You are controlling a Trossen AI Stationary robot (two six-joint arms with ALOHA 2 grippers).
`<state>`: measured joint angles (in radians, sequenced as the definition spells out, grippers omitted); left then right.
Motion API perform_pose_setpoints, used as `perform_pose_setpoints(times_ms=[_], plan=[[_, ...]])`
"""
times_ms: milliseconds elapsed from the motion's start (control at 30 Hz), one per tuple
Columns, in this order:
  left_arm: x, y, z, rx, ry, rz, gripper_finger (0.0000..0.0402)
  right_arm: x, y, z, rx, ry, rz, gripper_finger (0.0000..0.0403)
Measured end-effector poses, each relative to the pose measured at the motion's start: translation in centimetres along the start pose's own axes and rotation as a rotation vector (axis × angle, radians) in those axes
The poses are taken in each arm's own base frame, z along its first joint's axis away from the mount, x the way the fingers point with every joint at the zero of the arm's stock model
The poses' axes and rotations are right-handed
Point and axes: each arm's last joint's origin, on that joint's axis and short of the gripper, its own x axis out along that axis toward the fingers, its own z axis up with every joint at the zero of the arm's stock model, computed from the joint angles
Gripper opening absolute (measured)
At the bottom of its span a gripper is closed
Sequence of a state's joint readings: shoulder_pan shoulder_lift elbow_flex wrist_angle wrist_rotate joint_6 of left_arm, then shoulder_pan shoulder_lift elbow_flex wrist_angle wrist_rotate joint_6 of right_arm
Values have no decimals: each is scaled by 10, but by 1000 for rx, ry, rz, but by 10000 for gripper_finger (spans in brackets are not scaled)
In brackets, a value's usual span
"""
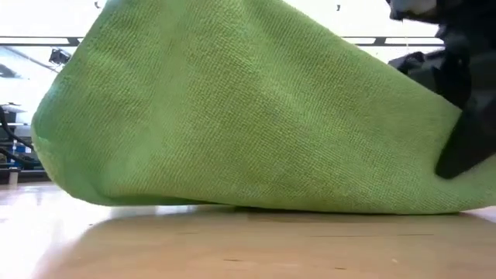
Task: Fold microfiber towels
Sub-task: Fold the green microfiber cloth
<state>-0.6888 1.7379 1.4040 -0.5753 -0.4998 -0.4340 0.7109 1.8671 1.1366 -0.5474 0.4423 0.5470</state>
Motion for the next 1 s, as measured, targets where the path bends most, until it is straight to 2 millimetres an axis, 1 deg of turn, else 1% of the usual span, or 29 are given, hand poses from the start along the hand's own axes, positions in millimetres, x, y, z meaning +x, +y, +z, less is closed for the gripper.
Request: perform_pose_setpoints(times_ms=[133, 200, 233, 300, 400, 500, 567, 600, 733, 800, 867, 933, 1000], plan=[[-3, -1, -3, 17, 14, 4, 7, 2, 0, -5, -5, 44, 30, 45], [-6, -1, -2, 14, 6, 2, 9, 0, -1, -5, -19, 69, 28, 17], [-6, -1, -1, 11, -1, 1, 12, -3, -1, -4, -28, 72, 28, 11], [-6, -1, -1, 14, 0, 1, 16, -14, -3, 3, -31, 70, 31, 8], [-8, -2, 2, 54, -29, -12, 9, -34, -8, 13, -51, 94, 19, 7], [-20, 1, 13, 95, -118, -45, 7, -61, -16, 28, -65, 94, 33, 6], [-31, 6, 19, 134, -151, -45, 13, -78, -23, 36, -74, 90, 35, 5], [-32, 10, 20, 149, -156, -34, 16, -84, -26, 38, -85, 101, 29, 5], [-32, 20, 25, 238, -160, 13, 15, -107, -42, 42, -108, 141, -33, 5], [-30, 25, 26, 250, -159, 37, 9, -116, -50, 42, -98, 159, -57, 4], [-25, 29, 27, 220, -142, 35, 7, -121, -55, 42, -74, 180, -51, 4], [-19, 31, 27, 185, -122, 6, 7, -126, -56, 43, -52, 185, -16, 4], [-17, 28, 26, 170, -123, -8, 13, -128, -53, 42, -48, 191, 14, 4]])
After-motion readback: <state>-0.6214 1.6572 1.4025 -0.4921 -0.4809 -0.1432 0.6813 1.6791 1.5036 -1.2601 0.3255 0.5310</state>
